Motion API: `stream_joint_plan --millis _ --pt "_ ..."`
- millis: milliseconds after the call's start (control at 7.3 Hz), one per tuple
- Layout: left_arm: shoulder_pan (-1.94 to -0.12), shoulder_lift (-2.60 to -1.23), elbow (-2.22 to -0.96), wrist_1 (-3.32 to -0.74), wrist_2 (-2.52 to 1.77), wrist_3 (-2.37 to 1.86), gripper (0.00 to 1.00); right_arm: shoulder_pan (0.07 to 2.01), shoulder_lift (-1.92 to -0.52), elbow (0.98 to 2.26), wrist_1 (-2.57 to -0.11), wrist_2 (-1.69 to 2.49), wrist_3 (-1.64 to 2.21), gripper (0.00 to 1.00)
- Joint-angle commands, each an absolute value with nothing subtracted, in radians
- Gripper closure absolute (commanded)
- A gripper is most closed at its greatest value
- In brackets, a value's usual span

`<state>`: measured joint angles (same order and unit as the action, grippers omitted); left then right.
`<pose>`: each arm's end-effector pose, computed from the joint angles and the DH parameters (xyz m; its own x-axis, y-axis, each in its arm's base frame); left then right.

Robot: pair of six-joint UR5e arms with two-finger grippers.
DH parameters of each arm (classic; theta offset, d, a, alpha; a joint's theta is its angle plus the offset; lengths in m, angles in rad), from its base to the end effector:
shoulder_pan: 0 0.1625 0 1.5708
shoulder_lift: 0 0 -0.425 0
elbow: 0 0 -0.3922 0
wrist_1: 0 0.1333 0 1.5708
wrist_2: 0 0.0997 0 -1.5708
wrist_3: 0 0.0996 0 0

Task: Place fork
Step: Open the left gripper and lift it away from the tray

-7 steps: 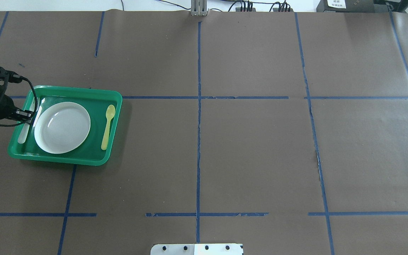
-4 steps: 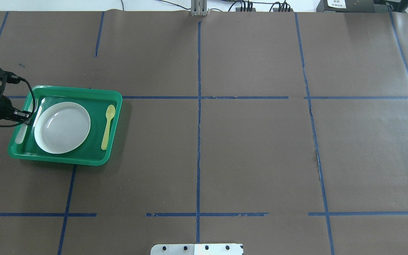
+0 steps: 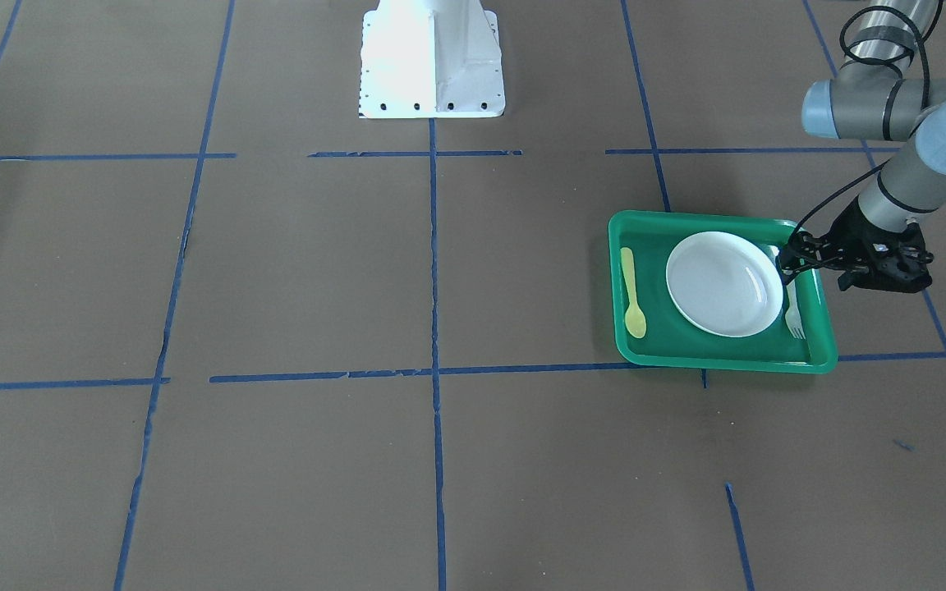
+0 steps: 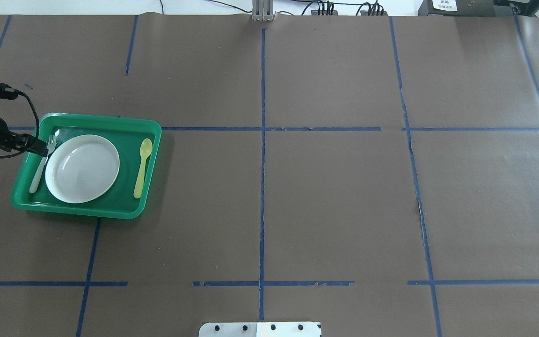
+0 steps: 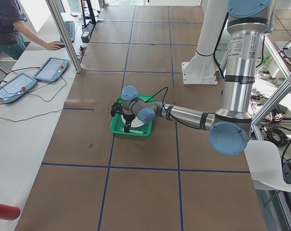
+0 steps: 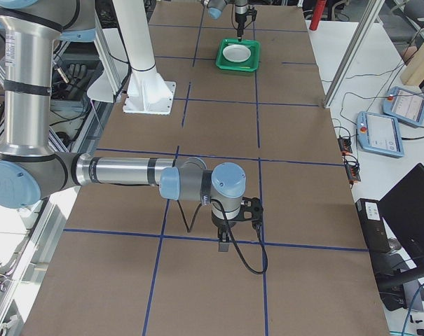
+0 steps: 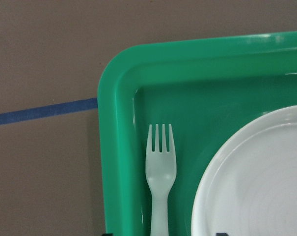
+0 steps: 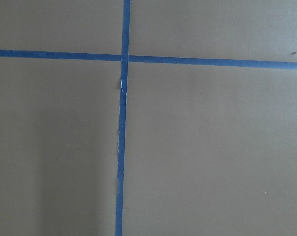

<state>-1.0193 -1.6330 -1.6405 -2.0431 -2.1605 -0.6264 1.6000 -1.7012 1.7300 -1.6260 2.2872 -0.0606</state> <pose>0.2188 -0.5044 0.5466 0.6922 0.1599 -0.7038 -0.0314 0.9809 0.1920 0.0806 -0.4323 0.6503 0.7537 -0.0212 0.6568 0.0165 0.9998 0.0134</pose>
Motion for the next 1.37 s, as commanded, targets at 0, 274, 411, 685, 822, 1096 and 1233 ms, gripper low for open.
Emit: stream_joint_plan --millis 0,274,411,685,822,1096,1233 --pt "-1.136 -1.638 -1.672 -1.984 -2.217 -0.431 0.0 1.6 -1.701 1.73 -1.626 2.287 -0.061 0.0" --pt "-1.234 -1.632 -1.724 -1.865 -2.22 -0.222 0.0 1.6 -1.701 1.73 -1.626 2.287 -0.061 0.0" --pt "-1.3 -1.634 -1.733 -1.748 -2.22 -0.08 0.0 1.6 -1.701 1.73 -1.626 2.287 -0.061 0.0" --pt "-1.511 -1.635 -1.714 -1.555 -2.223 0.142 0.0 1.6 -1.701 1.73 -1.626 2.287 -0.061 0.0" --pt "-1.537 -1.609 -1.685 -1.542 -2.303 0.149 0.0 1.6 -1.701 1.73 -1.626 2.287 -0.061 0.0" --pt "-1.552 -1.531 -1.667 -1.543 -2.376 0.153 0.0 1.6 -1.701 1.73 -1.626 2.287 -0.061 0.0" --pt "-1.557 -1.525 -1.667 -1.542 -2.375 0.15 0.0 1.6 -1.701 1.729 -1.626 2.287 -0.06 0.0"
